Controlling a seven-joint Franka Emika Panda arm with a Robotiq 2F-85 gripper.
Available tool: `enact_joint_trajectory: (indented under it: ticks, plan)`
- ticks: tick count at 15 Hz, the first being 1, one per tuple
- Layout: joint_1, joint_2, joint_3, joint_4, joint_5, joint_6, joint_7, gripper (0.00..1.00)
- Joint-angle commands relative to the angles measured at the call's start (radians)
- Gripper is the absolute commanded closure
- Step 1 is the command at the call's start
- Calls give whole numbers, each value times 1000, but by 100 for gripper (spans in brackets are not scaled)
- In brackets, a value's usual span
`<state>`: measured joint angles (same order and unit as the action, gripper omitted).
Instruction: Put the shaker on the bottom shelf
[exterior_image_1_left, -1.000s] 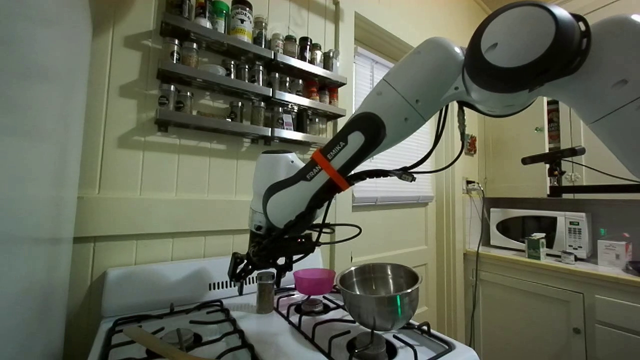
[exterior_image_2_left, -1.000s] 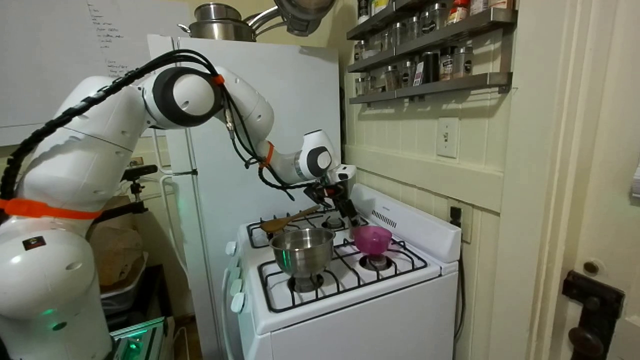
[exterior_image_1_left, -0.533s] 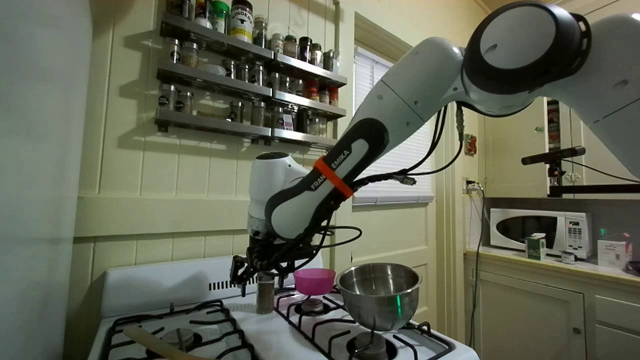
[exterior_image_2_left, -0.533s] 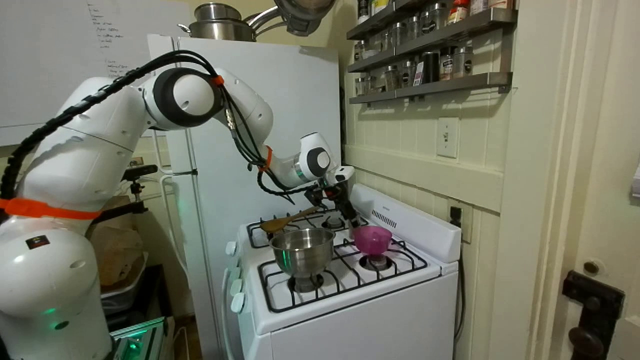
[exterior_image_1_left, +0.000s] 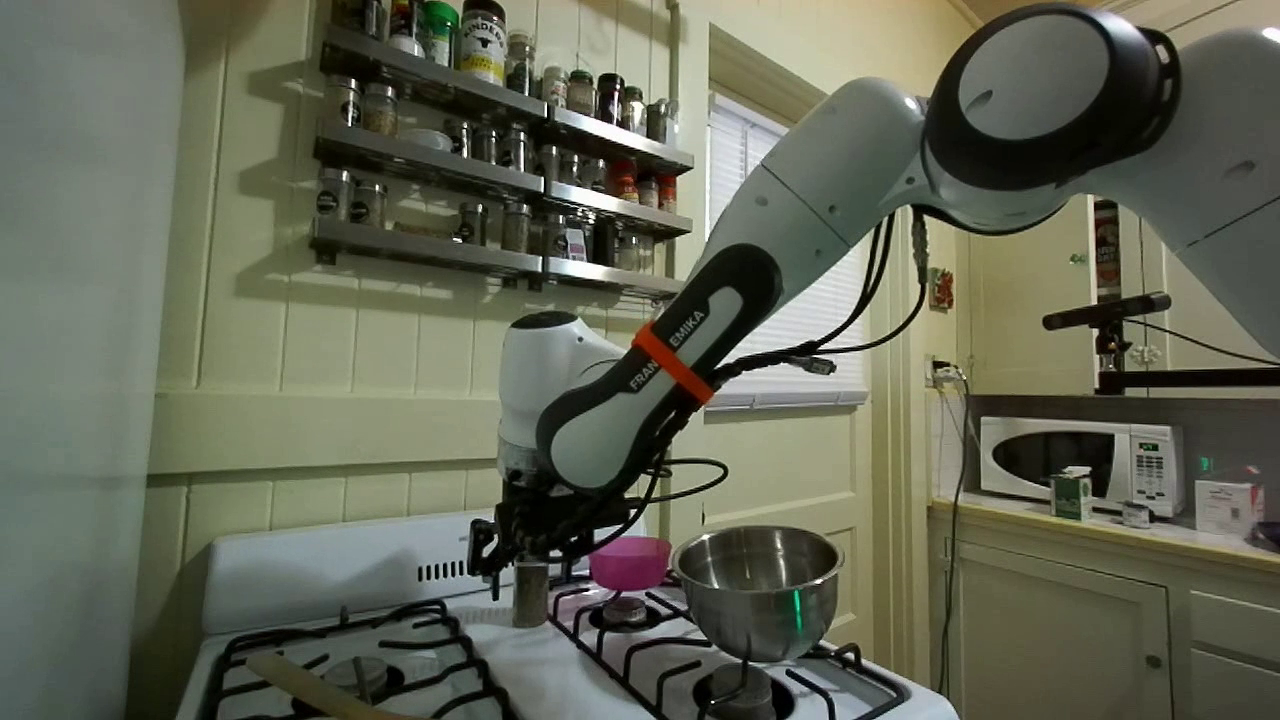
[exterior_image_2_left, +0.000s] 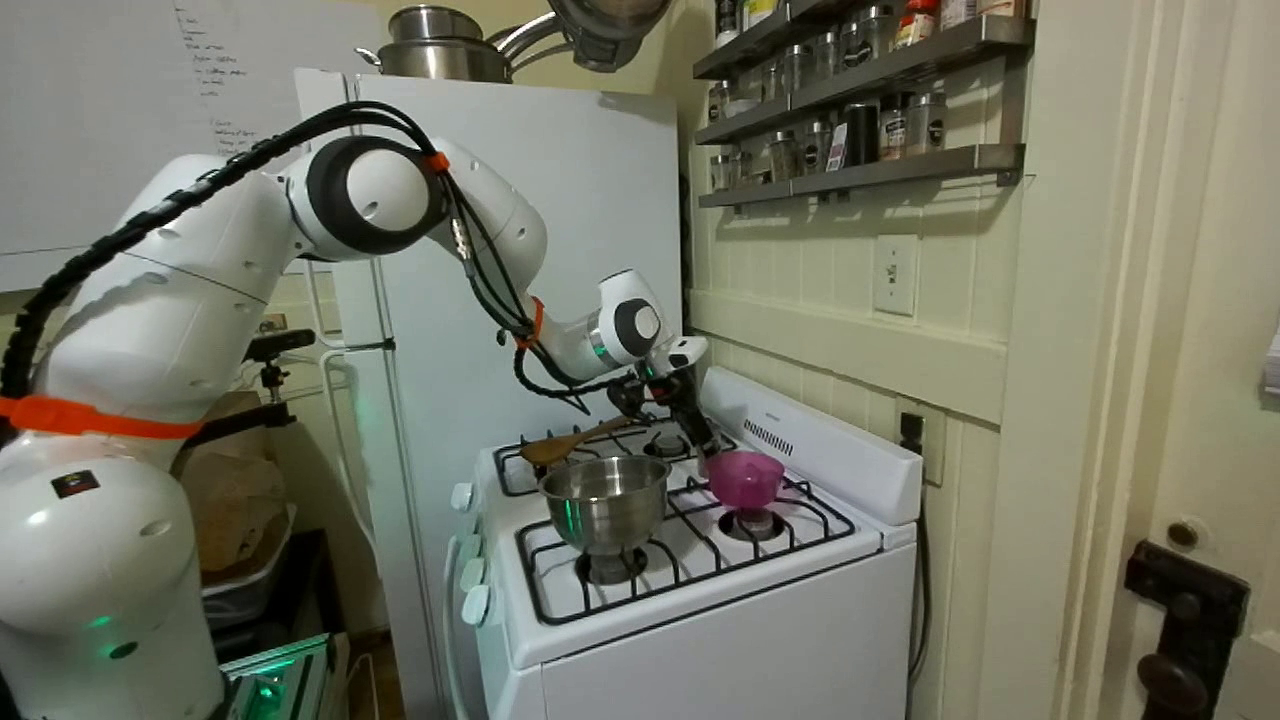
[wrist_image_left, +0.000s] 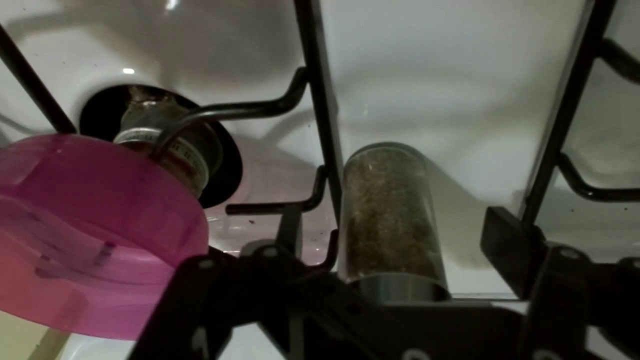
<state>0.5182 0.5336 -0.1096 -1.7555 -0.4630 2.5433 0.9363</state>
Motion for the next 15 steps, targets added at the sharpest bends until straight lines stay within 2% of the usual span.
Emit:
enact_joint_trajectory:
  ticks: [1,2,7,8,9,11,13,15]
  plan:
    - [14,-5,-6,-7,-41,-36,57,39]
    - [18,-5,-10,-6,-52,-43,64,47]
    - [23,1,-11,4,-121,-80,93,36]
    - [21,0,-7,5,-132,-87,96,31]
    - [19,0,-4,5,-145,-95,100,19]
    - [19,0,-1,9,-176,-112,107,17]
    - [19,4,-2,14,-222,-118,115,11]
    - [16,5,1,16,-276,-113,134,14]
